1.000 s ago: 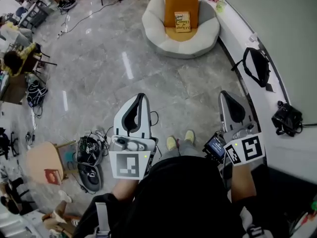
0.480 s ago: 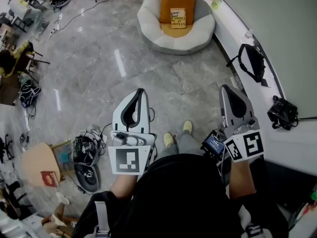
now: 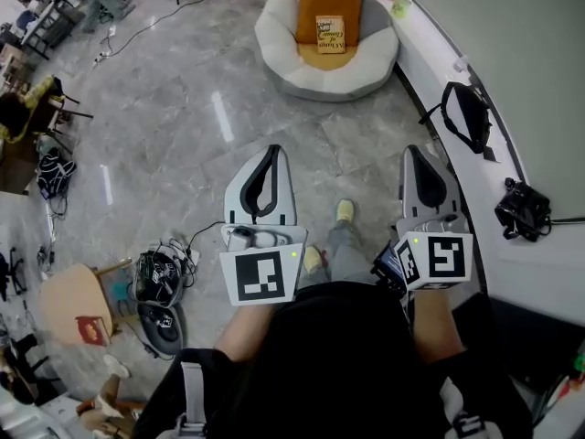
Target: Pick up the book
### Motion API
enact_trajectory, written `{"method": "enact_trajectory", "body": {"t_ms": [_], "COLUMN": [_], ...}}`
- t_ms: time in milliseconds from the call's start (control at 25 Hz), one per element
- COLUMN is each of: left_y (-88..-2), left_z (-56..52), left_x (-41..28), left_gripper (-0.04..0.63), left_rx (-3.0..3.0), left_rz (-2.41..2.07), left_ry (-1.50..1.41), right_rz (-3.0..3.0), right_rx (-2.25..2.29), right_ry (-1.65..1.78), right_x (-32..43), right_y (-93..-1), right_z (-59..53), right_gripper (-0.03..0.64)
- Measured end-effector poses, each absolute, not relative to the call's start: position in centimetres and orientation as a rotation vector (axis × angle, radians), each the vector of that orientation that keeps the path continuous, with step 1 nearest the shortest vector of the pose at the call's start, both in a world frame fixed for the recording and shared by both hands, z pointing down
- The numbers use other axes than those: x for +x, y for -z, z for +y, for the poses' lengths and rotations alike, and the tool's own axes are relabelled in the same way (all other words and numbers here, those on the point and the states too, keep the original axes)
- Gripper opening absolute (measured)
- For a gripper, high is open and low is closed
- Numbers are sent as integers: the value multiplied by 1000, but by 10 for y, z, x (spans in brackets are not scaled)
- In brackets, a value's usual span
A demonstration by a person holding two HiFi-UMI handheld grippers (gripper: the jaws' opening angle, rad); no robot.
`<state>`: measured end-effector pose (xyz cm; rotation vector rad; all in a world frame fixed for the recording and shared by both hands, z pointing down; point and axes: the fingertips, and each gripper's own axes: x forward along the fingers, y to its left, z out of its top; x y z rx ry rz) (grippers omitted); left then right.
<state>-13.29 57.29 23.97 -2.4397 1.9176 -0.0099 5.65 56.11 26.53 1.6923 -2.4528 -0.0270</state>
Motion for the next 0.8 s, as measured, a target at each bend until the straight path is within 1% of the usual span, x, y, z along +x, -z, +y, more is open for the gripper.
{"method": "enact_trajectory", "body": {"t_ms": [400, 800], "left_y": [-240, -236], "left_z": [532, 450], "left_x": [-114, -82], "left_gripper": [11, 11], "left_rx": [-2423, -2416], "left_rz": [1921, 1898], "left_ry": [35, 52], "right_rz": [-2434, -2445], "right_rx": [1754, 1779], "right_ry": [-33, -53], "right_x": [80, 116], "right_y": [-271, -274], "right_z": [512, 424], "right_gripper": [14, 14]}}
